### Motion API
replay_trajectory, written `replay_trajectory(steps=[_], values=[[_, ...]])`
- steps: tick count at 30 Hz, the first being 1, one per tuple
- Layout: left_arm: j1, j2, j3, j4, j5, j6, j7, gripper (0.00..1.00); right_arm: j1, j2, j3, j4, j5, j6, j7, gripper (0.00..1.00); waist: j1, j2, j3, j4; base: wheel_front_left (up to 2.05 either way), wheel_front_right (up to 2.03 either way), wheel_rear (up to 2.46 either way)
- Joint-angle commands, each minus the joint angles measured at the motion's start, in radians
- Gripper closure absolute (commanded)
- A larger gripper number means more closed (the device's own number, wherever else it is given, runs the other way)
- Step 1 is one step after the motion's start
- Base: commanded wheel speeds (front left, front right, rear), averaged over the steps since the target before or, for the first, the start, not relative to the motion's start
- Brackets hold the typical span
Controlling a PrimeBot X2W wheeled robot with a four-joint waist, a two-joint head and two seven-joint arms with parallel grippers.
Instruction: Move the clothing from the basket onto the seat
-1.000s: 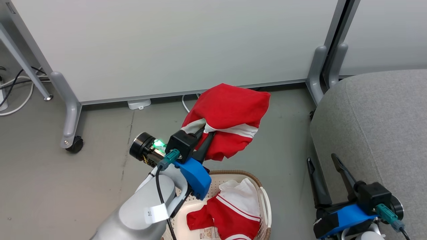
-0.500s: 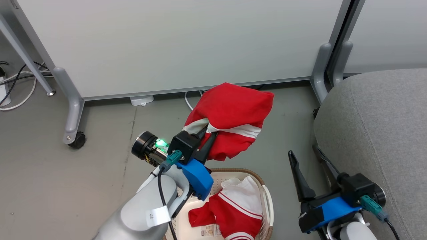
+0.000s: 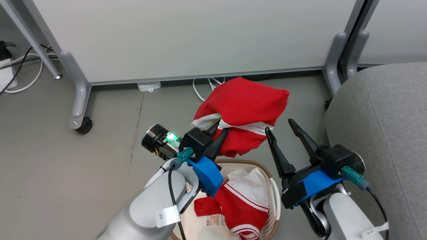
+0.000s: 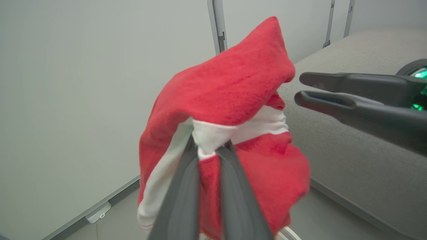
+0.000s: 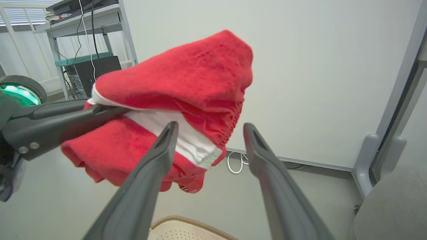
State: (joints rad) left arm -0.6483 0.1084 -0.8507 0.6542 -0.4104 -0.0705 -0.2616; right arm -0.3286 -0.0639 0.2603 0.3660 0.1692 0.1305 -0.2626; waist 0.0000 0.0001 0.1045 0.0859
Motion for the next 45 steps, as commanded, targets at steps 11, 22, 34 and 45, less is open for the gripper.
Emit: replay_trajectory(steps=[11,22,34,45], values=[[-0.038,-0.027,-0.009,-0.027,0.035,-0.017,-0.005,1.0,-0.087,-0.028,0.06,0.105,0.191,0.0,-0.003,0.0,0.0,-0.0001,0.047,0.041,0.0,0.0,0.0],[-0.05,-0.04,-0.017,-0.042,0.053,-0.03,-0.005,1.0,-0.154,-0.093,0.182,0.151,0.429,0.0,-0.003,0.0,0.0,-0.0001,0.062,0.06,0.0,0.0,0.0],[-0.042,-0.047,-0.01,-0.035,0.059,-0.04,-0.005,1.0,-0.178,-0.115,0.236,0.175,0.495,0.0,-0.003,1.0,0.0,-0.0001,0.06,0.061,0.0,0.0,0.0],[-0.035,-0.052,0.002,-0.027,0.069,-0.045,-0.005,1.0,-0.171,-0.116,0.241,0.165,0.496,0.0,-0.003,1.0,0.0,-0.0001,0.054,0.06,0.0,0.0,0.0]])
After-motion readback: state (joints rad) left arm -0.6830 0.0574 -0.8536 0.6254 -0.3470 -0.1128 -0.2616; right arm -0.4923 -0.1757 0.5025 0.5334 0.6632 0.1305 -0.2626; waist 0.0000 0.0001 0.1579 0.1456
